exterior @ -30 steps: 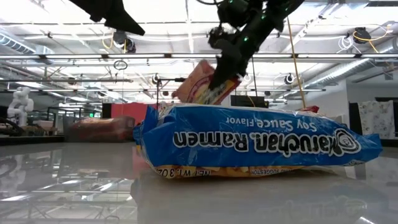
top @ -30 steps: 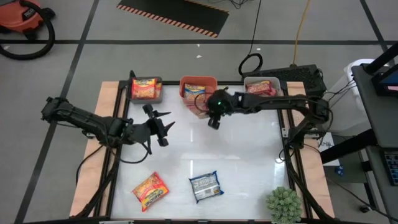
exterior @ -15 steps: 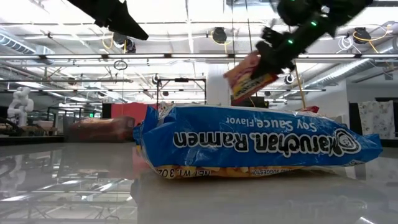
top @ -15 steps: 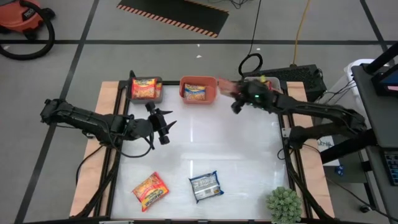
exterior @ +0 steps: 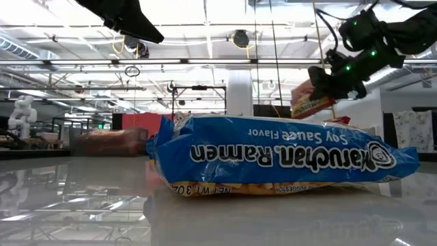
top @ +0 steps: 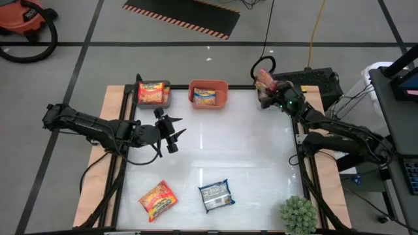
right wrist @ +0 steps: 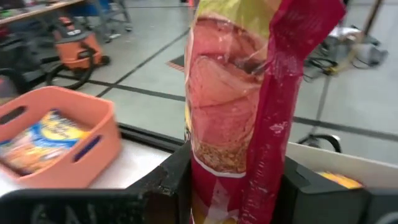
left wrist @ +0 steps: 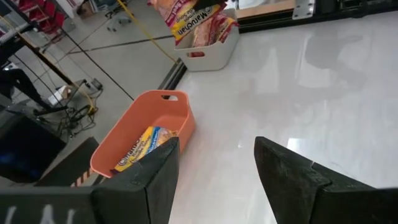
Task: Sort Maruchan noodles
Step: Put the red noodle pack into the gray bin
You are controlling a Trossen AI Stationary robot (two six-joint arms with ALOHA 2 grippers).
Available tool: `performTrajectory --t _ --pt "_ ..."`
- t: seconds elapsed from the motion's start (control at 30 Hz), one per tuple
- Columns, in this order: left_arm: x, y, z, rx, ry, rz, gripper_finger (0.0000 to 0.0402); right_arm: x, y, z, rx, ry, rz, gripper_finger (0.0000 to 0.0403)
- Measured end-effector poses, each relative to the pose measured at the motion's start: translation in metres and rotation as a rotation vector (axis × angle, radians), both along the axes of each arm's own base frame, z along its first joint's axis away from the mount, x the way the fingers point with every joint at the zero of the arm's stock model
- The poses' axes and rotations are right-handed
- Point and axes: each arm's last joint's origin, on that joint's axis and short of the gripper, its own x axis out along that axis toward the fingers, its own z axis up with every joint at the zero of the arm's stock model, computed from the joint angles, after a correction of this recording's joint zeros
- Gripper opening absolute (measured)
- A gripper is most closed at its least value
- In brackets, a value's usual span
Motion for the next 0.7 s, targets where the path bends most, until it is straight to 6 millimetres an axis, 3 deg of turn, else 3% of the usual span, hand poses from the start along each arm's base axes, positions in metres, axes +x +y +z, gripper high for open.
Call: performTrajectory --t 0.33,0.7 --pt "0.001 -0.001 -0.001 -0.040 -0.003 -0.040 0.0214 -0.016 -0.022 -0.018 0.143 -0.094 -0.200 0.0125" --pt "-0.001 -0.001 -0.004 -0.057 0.021 -0.026 0.0214 -0.023 -0.030 -0.029 0.264 -0.132 -0.189 0.0159"
